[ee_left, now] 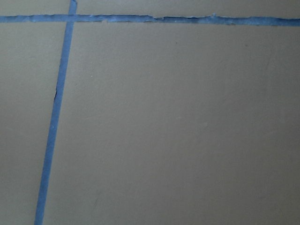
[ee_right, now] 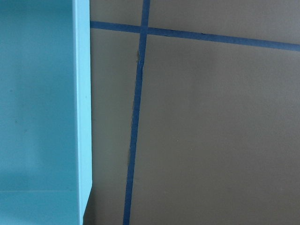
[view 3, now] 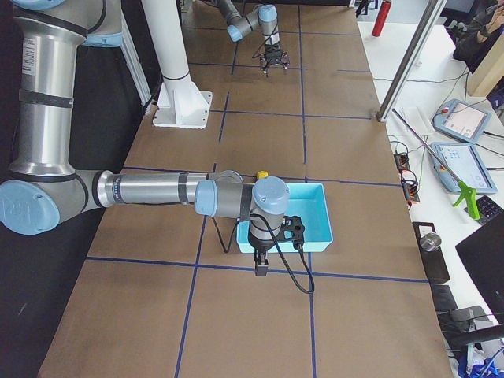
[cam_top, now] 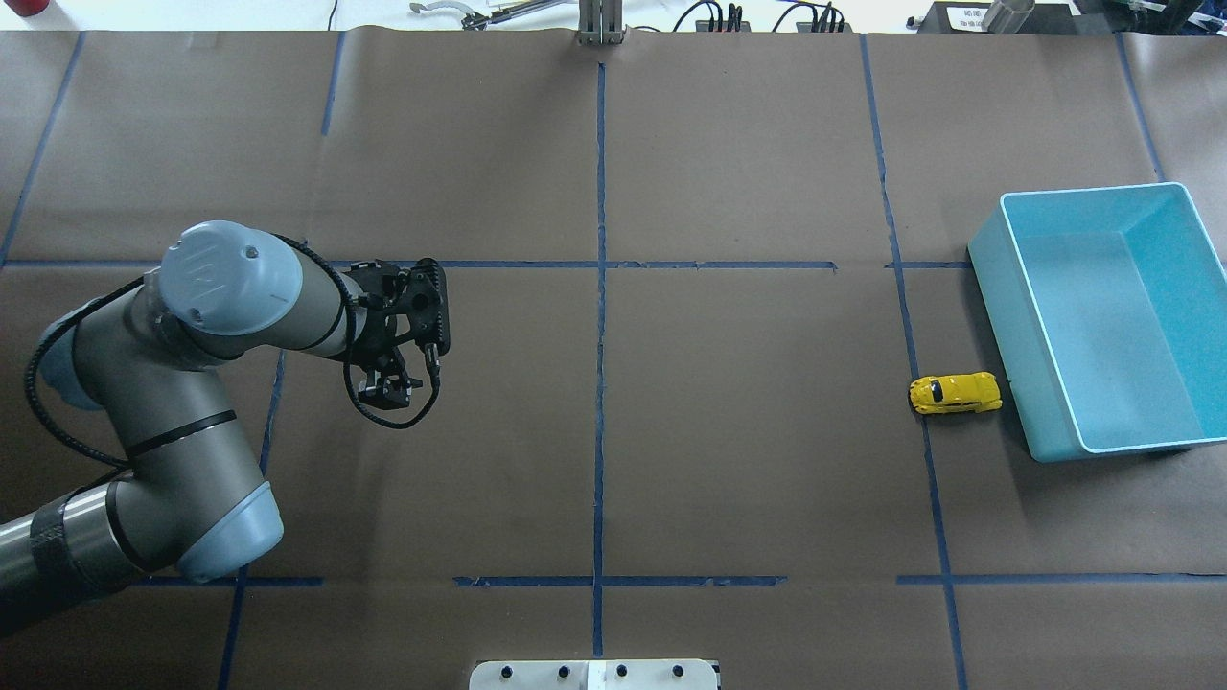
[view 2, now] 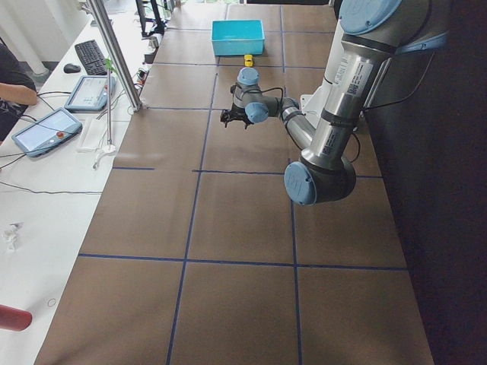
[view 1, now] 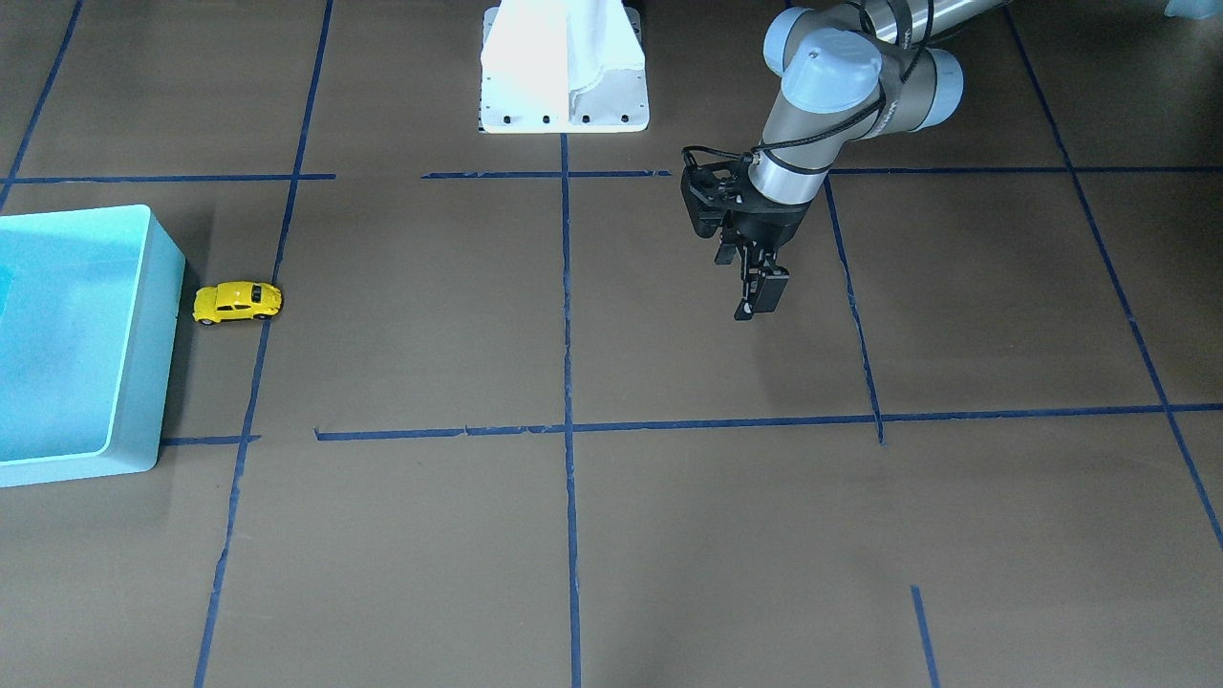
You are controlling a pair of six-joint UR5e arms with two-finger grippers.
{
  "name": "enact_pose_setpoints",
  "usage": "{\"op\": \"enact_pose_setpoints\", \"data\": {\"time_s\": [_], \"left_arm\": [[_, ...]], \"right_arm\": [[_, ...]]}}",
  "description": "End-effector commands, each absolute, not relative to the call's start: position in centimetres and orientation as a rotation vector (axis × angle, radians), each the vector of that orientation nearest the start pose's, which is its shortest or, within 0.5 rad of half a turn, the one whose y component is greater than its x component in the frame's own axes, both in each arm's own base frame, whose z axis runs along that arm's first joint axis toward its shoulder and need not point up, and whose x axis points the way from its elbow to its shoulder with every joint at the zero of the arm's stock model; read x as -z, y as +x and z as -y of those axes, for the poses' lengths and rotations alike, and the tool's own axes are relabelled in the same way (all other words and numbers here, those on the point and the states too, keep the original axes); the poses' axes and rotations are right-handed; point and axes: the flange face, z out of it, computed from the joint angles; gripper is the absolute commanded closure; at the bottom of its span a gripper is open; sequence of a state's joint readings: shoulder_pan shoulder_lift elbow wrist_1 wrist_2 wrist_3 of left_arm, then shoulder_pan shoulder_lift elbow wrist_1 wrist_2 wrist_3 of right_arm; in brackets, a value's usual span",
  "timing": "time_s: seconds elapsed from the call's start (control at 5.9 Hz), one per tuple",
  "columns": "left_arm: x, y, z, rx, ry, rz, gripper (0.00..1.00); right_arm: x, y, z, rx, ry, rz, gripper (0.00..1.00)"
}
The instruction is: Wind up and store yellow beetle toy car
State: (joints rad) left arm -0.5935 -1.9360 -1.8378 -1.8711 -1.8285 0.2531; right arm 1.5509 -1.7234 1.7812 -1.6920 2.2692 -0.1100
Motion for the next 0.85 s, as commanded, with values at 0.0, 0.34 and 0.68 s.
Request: {"op": "enact_pose_setpoints", "data": {"time_s": [0.0,0.34,0.68], "left_arm": [[-33.0,36.8,38.6,-1.244,0.757,-0.556,0.00],[-36.6,25.7,40.5,-1.088,0.638,-0.466,0.00],[-44.3,14.5,43.0,-0.856,0.460,-0.544,0.00]], "right_arm": [[-64.2,6.1,42.3,0.096,-0.031,0.703,0.00],[-59.8,5.9,45.7,0.113,0.027,0.709,0.00],[-51.6,2.5,47.1,0.192,0.021,0.705,0.00]]}}
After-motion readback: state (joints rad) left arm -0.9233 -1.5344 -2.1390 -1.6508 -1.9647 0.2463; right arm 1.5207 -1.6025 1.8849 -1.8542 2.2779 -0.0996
